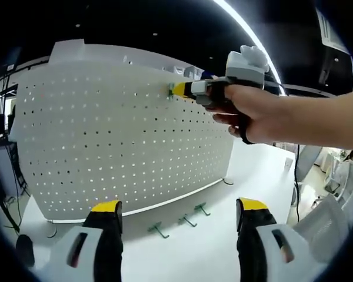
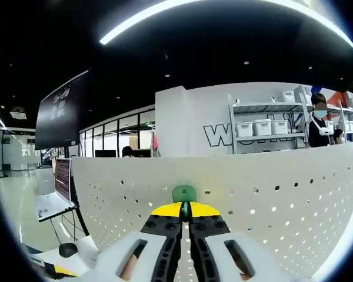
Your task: Insert the hook assembly into the mounting plate slot until the hook locks in place.
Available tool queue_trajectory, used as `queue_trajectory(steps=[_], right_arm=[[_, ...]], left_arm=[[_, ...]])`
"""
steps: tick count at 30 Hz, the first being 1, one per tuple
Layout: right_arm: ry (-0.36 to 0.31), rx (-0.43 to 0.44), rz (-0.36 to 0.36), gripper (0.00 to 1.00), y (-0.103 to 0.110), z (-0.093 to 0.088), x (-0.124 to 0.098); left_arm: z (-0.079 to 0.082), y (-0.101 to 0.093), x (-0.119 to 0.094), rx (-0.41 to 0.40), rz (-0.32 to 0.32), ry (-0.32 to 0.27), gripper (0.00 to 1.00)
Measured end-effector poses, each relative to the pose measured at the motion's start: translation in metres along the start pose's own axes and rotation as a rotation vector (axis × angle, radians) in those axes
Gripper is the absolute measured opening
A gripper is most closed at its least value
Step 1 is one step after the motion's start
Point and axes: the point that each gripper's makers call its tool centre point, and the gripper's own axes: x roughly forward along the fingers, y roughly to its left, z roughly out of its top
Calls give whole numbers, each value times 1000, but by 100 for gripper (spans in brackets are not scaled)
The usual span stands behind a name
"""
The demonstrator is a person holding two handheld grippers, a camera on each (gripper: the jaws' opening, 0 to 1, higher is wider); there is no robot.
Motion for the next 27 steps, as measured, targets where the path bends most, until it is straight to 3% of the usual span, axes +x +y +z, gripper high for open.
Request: queue_trajectory(steps=[17, 27], right_arm=[[1, 12, -16, 0, 1, -1, 9], [-35, 29, -89, 0, 0, -2, 10]], left_arm=[[-12, 4, -2, -5, 5, 31, 81], [-20, 3, -5, -2, 2, 50, 81]])
